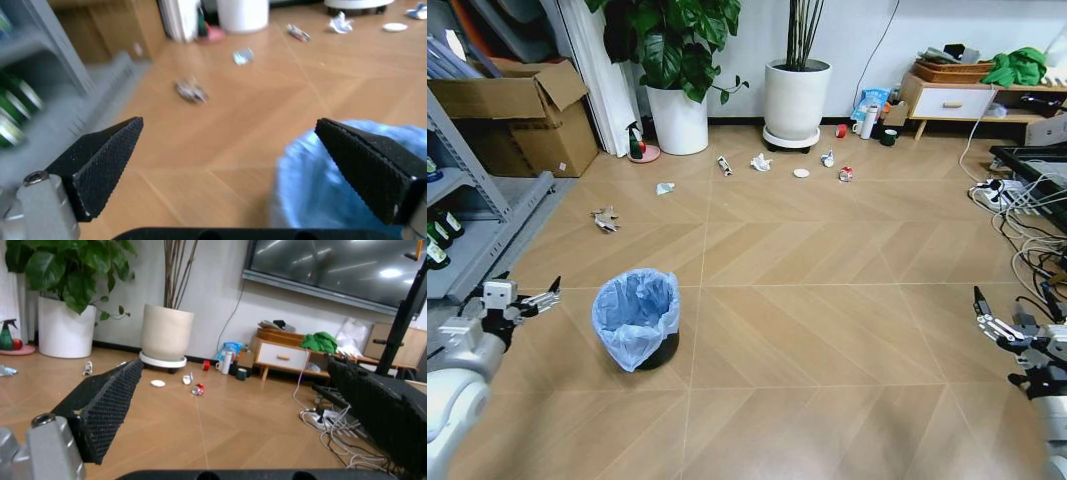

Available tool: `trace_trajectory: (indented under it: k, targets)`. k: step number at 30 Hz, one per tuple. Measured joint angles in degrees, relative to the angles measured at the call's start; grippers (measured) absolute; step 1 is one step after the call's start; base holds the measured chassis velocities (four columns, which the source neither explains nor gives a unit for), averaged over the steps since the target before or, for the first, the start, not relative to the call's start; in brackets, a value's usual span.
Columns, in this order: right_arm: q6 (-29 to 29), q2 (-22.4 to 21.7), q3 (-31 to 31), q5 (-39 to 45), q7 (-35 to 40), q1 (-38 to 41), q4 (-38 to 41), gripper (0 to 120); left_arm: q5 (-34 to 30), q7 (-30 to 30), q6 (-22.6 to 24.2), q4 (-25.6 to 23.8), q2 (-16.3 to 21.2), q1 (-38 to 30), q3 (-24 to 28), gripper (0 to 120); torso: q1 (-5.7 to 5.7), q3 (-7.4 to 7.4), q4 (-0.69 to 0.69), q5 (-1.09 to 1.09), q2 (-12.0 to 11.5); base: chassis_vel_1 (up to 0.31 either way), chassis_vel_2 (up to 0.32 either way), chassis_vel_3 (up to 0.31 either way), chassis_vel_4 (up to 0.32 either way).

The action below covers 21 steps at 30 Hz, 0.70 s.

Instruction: Pick up the trash bin and place the garbage on the floor into it.

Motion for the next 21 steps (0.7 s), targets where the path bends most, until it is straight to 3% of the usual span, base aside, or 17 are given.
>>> trace_trajectory:
  k: [5,11,21]
  targets:
    - [-0.1,-0.2,0.2,-0.1,-0.2,-0.2,-0.2,100,-6.4,-1.0,7.1,0.5,0.1,-3.7,4.3,100,0.0,0.0,0.02,0.0,0.0,0.0,0.0,0.0,0.0]
    - [-0.2,0.2,-0.4,-0.7,-0.3,-0.2,-0.4,100,-7.8,-3.5,11.6,2.7,-0.6,-9.8,10.3,100,0.0,0.0,0.0,-0.02,0.0,0.0,0.0,0.0,0.0]
    - [-0.5,0.2,-0.2,-0.8,-0.3,-0.4,-0.4,100,-7.0,-4.1,11.9,11.2,-2.3,-17.6,17.2,100,0.0,0.0,0.01,-0.03,0.0,0.0,0.0,0.0,0.0]
